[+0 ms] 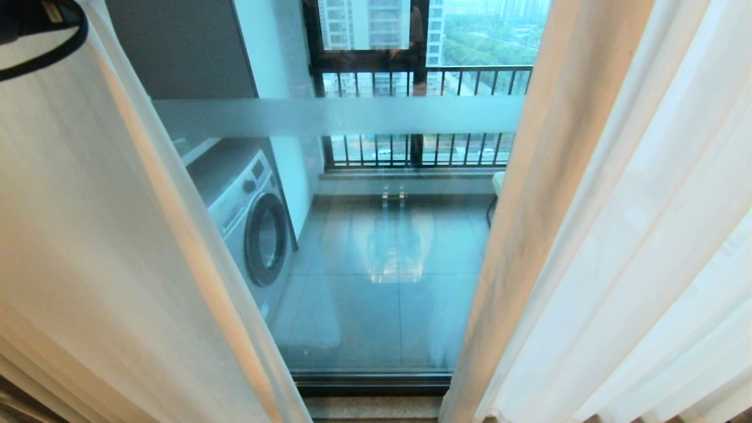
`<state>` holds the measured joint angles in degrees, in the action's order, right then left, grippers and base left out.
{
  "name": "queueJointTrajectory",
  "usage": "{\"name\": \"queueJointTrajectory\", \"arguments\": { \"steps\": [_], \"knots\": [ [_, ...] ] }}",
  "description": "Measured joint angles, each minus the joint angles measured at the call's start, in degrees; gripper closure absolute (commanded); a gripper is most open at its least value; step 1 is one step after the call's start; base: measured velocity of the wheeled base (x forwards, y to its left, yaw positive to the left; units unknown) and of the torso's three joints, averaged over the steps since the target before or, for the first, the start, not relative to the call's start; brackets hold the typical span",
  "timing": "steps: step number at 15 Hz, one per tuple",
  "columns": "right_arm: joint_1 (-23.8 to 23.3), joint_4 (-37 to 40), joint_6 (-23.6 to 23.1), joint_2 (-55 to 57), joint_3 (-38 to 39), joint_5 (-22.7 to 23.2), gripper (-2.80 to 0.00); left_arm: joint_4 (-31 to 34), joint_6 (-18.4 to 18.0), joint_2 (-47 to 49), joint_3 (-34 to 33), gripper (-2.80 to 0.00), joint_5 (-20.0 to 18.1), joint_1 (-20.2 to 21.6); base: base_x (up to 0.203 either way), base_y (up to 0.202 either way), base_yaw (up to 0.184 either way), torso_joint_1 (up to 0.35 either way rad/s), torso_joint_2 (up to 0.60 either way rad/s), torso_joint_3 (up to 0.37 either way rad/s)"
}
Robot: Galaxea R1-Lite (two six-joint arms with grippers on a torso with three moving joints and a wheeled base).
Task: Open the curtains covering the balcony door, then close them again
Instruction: Close the inner curtains on both sides
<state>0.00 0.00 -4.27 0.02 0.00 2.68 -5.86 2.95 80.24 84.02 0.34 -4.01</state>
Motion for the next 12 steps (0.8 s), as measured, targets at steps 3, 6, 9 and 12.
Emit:
{"name": "queueJointTrajectory", "arguments": {
  "steps": [3,6,9,12],
  "knots": [
    [0.0,0.0,0.0,0.0,0.0,0.0,0.0,0.0,0.0,0.2,0.0,0.0,0.0,-0.1,0.0,-0.186,0.002,0.004,0.0,0.002],
    [0.0,0.0,0.0,0.0,0.0,0.0,0.0,0.0,0.0,0.3,-0.3,0.0,0.1,0.0,0.0,-0.186,0.002,0.004,0.0,0.004],
    [0.0,0.0,0.0,0.0,0.0,0.0,0.0,0.0,0.1,0.3,-0.3,0.0,0.1,-0.1,0.0,-0.187,0.003,0.002,0.0,0.004],
    [0.0,0.0,0.0,0.0,0.0,0.0,0.0,0.0,0.1,0.3,-0.3,0.0,0.1,-0.1,0.0,-0.187,0.002,0.004,0.0,0.004]
  ]
}}
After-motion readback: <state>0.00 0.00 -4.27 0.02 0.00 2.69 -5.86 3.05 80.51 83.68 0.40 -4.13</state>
